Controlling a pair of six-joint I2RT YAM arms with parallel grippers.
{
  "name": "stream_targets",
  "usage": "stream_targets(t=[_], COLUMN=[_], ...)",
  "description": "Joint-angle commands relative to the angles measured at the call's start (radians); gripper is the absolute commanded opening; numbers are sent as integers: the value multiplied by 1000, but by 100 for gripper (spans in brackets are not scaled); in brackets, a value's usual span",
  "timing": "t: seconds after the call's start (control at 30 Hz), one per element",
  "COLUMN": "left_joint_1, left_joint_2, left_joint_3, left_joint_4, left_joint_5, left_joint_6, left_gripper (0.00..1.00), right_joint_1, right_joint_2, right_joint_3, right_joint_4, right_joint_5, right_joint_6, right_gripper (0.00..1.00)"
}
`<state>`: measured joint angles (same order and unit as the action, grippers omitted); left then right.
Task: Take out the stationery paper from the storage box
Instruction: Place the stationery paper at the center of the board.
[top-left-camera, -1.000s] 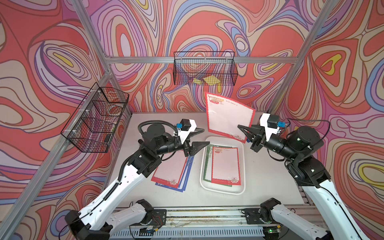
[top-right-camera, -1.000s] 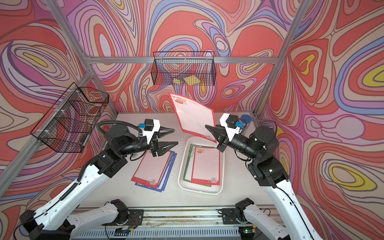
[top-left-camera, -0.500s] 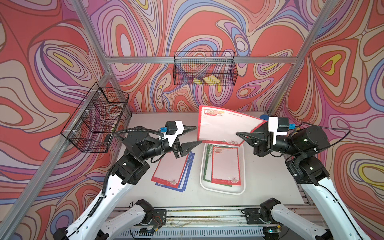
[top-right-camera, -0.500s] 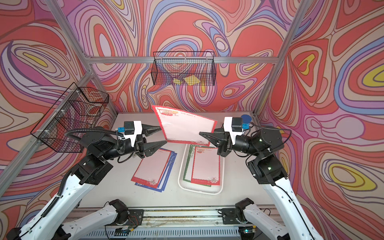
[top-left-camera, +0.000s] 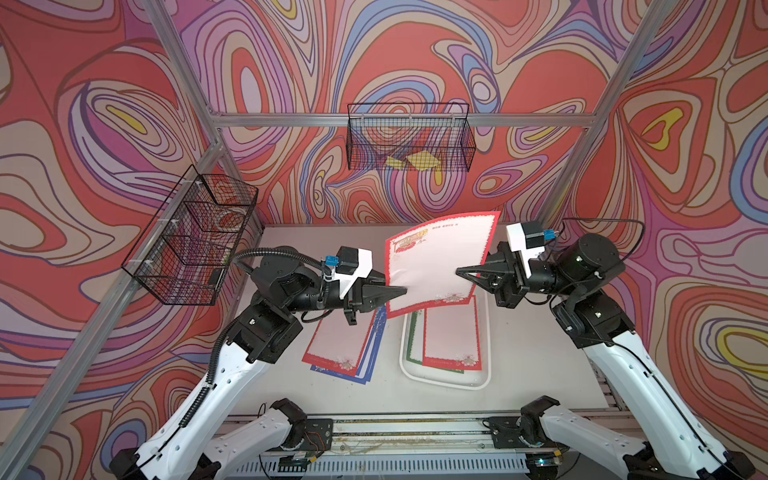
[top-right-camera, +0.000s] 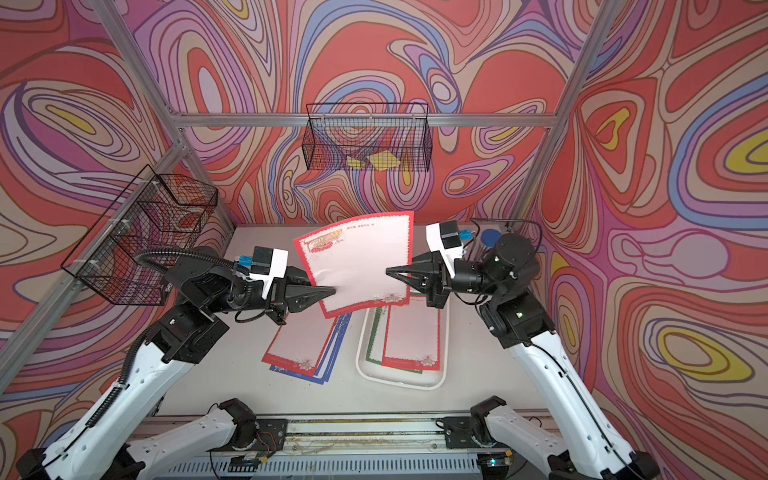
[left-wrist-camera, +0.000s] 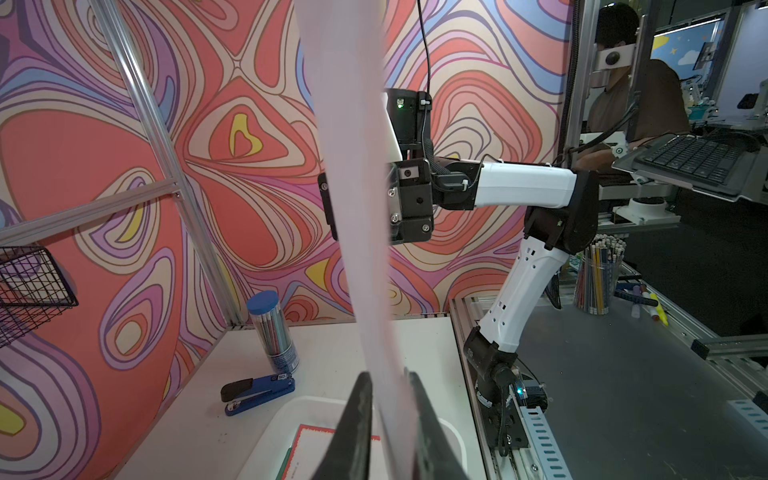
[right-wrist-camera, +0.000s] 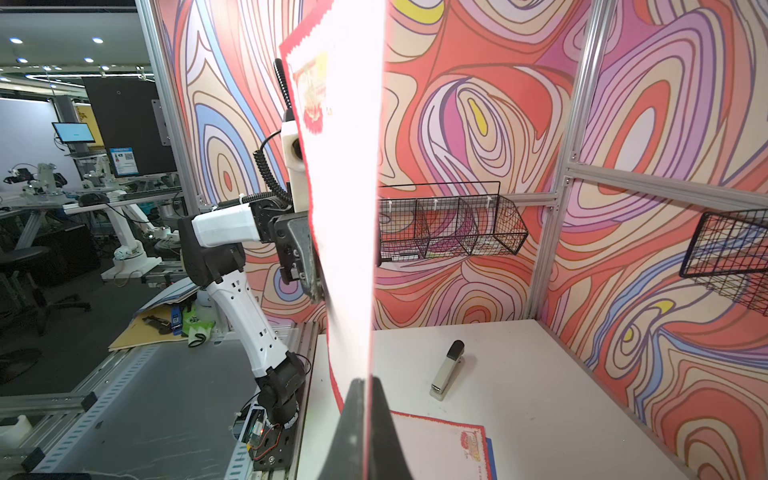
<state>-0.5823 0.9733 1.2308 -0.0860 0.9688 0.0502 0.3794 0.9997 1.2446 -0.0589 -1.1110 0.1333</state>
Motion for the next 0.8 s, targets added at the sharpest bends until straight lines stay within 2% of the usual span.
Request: stream_targets(t=[0.0,0.07,0.13,0.2,0.27,0.37,0.5,0.63,0.67,0.7,0.77], left_joint_1=[4,4,4,4,4,4,7,31,38,45,60], left_joint_2=[-10,-10,-2,11,20,26,24,28,30,28,25], left_joint_3=[4,-10,-17,-18,-19,-21,-24,20,31,41,56], left_joint_4=[-14,-10,-17,-27,-32,-38,-50,-164,-209,-252,-329], left_joint_5=[8,-26,-50,-54,-56,-66,-89,-117,-126,-138,-183], left_joint_6=[-21,-42,-56,-62,-64,-56,-40,-14,-7,1,13], left_gripper=[0,0,8,11,9,0,0,0,0,0,0], right_joint_1=[3,4,4,3,4,4,3,4,4,3,4], right_joint_2=[-5,-3,2,12,23,40,37,31,35,41,49], right_joint_3=[-19,-36,-43,-48,-50,-39,-33,-20,-15,-8,8], right_joint_4=[32,58,88,125,153,153,122,54,36,17,-15], right_joint_5=[-32,-39,-57,-84,-101,-114,-87,17,45,81,166], right_joint_6=[29,47,72,108,130,138,109,55,46,42,43], right_gripper=[0,0,0,0,0,0,0,0,10,29,48])
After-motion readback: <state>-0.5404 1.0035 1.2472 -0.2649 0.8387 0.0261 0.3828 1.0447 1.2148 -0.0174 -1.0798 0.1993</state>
